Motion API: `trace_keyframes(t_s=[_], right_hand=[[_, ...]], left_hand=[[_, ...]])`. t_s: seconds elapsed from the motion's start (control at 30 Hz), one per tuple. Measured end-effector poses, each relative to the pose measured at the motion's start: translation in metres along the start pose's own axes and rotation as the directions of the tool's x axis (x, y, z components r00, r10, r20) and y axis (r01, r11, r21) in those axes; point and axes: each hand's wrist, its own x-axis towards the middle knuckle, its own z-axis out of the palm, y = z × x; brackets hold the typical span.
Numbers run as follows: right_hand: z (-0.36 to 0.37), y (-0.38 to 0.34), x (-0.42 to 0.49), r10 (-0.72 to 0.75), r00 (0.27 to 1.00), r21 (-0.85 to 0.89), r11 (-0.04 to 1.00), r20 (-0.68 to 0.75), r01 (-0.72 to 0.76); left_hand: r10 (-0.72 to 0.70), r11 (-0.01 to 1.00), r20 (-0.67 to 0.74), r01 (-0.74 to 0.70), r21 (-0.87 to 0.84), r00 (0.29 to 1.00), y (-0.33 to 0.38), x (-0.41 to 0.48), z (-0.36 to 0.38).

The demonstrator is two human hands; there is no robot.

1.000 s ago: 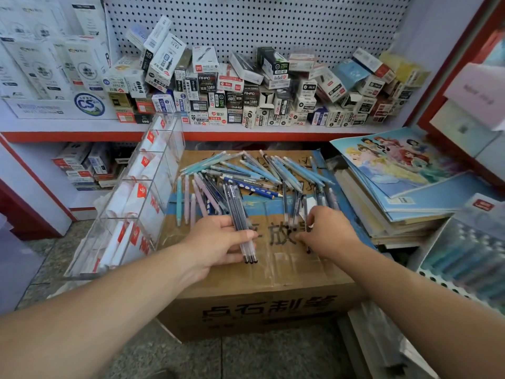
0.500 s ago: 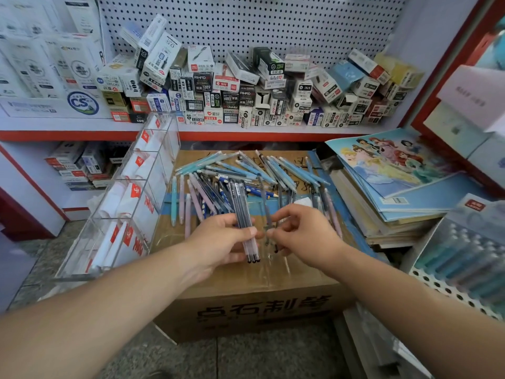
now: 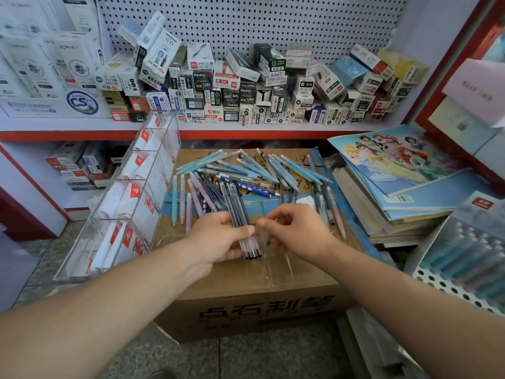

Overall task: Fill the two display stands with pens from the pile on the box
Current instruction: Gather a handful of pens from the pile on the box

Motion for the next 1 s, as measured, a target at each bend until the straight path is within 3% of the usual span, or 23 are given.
trace_keyframes(t_s=[0.1, 0.23, 0.67, 1.0], right_hand=[[-0.006, 0.016, 0.018, 0.012, 0.987, -0.297, 0.953, -0.158, -0.059], [-0.009, 0.035, 0.033, 0.029, 0.99, -0.463, 0.882, -0.135, -0.088], [-0.018, 0.035, 0.028, 0.075, 0.971, -0.463, 0.869, -0.227, -0.175], [-0.018, 0.022, 0.026, 0.135, 0.978, -0.528, 0.825, -0.161, -0.2]], left_hand=[[-0.013, 1.0, -0.006, 0.014, 0.012, 1.0, 0.002, 0.0, -0.001], [-0.02, 0.996, 0.01, 0.019, 0.092, 1.0, -0.001, -0.002, -0.004], [-0.011, 0.986, 0.046, 0.004, 0.166, 0.999, -0.003, -0.005, -0.003], [-0.001, 0.985, 0.052, -0.008, 0.174, 0.999, -0.002, -0.006, -0.001]])
